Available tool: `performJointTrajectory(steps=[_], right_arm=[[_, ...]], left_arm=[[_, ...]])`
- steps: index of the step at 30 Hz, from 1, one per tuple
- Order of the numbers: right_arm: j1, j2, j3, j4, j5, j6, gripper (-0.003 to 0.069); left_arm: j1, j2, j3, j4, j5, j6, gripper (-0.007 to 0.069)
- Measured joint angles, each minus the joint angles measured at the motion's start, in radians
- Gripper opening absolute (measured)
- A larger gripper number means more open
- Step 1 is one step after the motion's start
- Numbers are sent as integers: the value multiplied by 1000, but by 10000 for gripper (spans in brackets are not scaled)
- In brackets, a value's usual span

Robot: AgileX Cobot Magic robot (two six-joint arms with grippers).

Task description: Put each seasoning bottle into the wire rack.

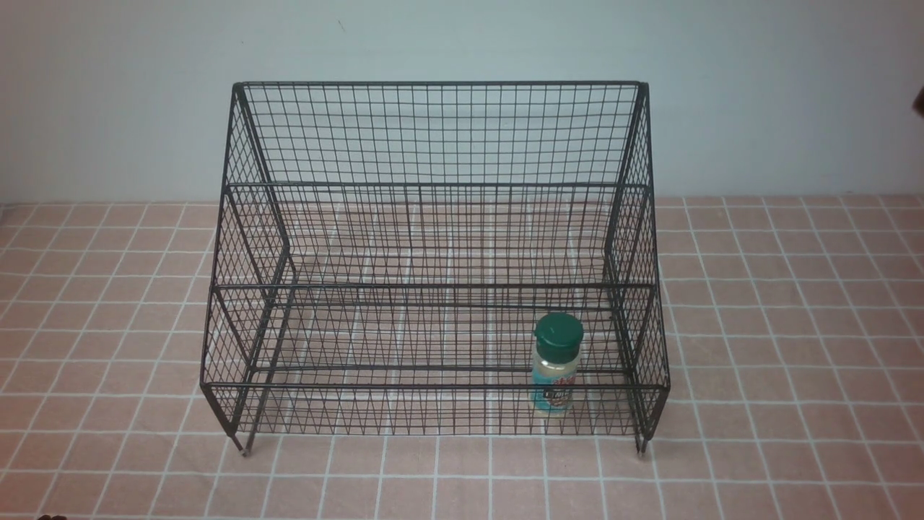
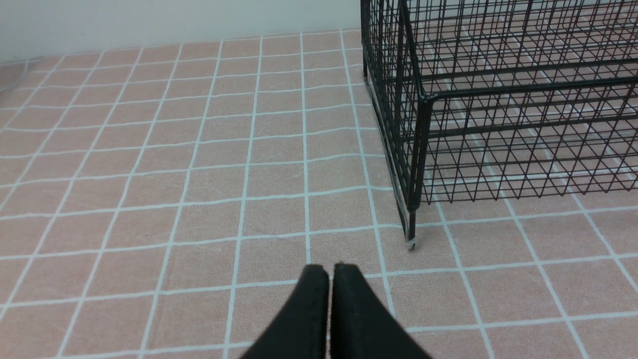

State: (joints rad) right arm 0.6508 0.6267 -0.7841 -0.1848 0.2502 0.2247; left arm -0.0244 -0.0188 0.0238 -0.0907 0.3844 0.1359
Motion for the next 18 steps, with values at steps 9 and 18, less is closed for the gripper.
performJointTrajectory(steps=[9, 18], right_arm=[[0, 0, 0, 162, 8, -198, -14], [-193, -66, 101, 131, 67, -205, -14]], left_arm=[[0, 0, 0, 0, 0, 0, -7], [0, 0, 0, 0, 0, 0, -7]])
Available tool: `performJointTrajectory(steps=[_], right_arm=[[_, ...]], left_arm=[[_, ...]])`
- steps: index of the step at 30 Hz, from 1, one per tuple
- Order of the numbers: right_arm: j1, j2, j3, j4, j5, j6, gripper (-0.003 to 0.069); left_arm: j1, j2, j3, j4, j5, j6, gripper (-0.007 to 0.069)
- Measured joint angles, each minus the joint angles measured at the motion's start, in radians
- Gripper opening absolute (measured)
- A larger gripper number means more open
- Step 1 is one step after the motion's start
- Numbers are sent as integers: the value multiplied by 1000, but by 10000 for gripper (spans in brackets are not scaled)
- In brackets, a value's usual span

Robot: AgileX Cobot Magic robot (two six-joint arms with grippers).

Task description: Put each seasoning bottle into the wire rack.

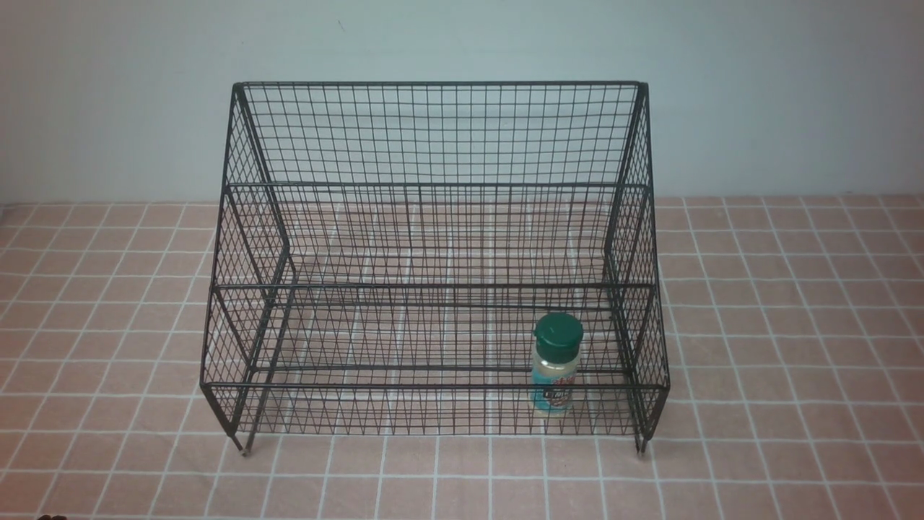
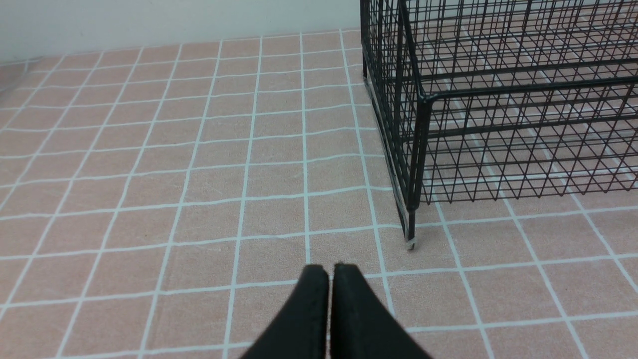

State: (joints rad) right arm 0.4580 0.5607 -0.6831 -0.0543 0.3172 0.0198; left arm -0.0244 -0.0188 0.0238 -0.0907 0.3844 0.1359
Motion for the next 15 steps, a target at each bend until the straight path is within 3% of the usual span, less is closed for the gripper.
performJointTrajectory(steps=[9, 15], right_arm=[[-297, -249, 437, -25, 8, 0, -15], [-415, -466, 672, -26, 21, 9, -14]], left_arm=[[0, 0, 0, 0, 0, 0, -7], [0, 0, 0, 0, 0, 0, -7]])
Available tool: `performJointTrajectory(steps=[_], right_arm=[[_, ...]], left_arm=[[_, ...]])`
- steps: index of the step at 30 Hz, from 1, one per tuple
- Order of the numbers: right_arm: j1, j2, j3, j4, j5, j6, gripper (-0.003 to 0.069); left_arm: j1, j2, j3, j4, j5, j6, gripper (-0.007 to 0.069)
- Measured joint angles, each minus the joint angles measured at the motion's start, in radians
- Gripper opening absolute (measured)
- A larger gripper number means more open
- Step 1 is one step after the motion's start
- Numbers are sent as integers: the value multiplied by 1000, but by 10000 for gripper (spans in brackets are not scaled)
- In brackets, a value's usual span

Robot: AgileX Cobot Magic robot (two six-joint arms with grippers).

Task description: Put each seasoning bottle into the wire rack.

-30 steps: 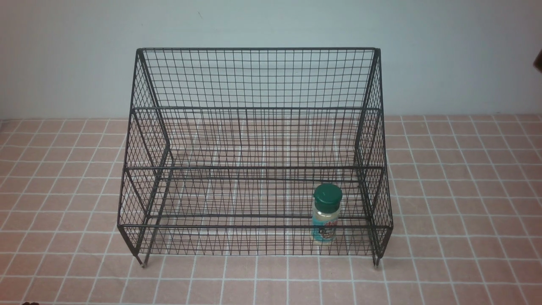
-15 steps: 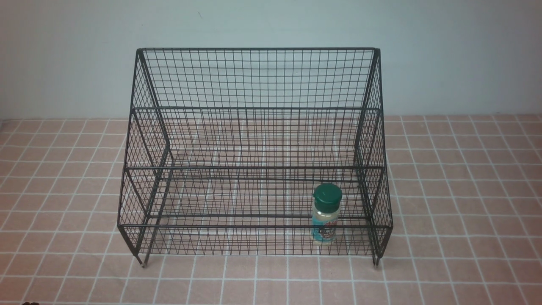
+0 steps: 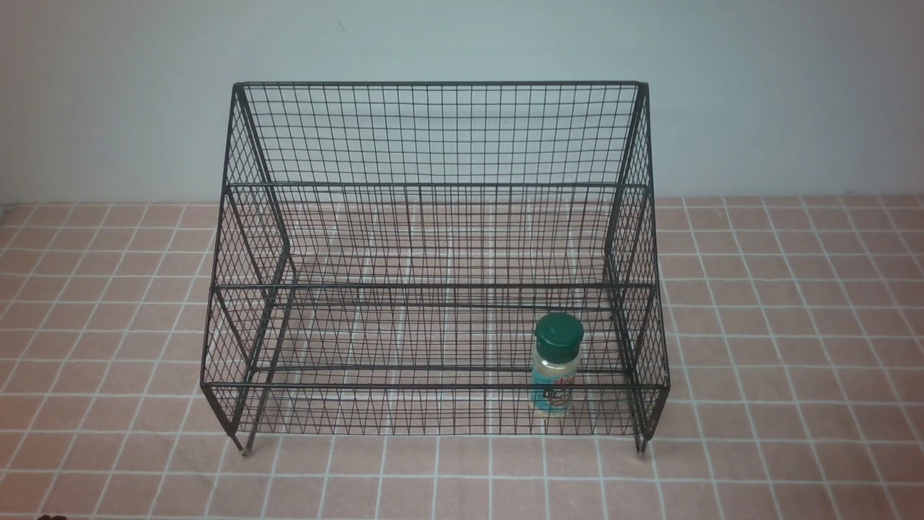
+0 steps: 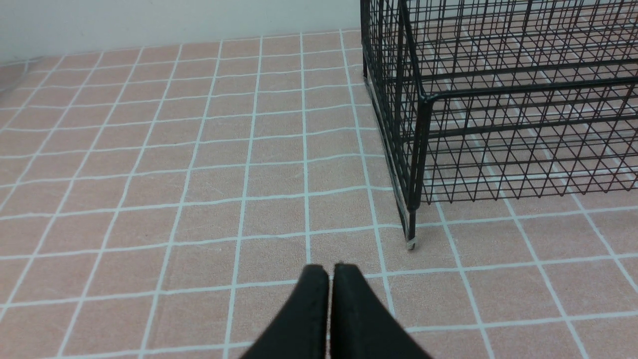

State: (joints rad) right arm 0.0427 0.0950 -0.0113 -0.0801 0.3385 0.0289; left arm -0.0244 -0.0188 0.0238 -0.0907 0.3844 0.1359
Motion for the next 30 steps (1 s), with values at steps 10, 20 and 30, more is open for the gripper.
performJointTrajectory(steps=[10, 20, 30], right_arm=[[-33, -106, 33, 11, 28, 68, -14], [-33, -106, 33, 11, 28, 68, -14], [-33, -107, 33, 11, 28, 68, -14]], left_arm=[[0, 0, 0, 0, 1, 0, -7], [0, 0, 0, 0, 1, 0, -7], [0, 0, 0, 0, 1, 0, -7]])
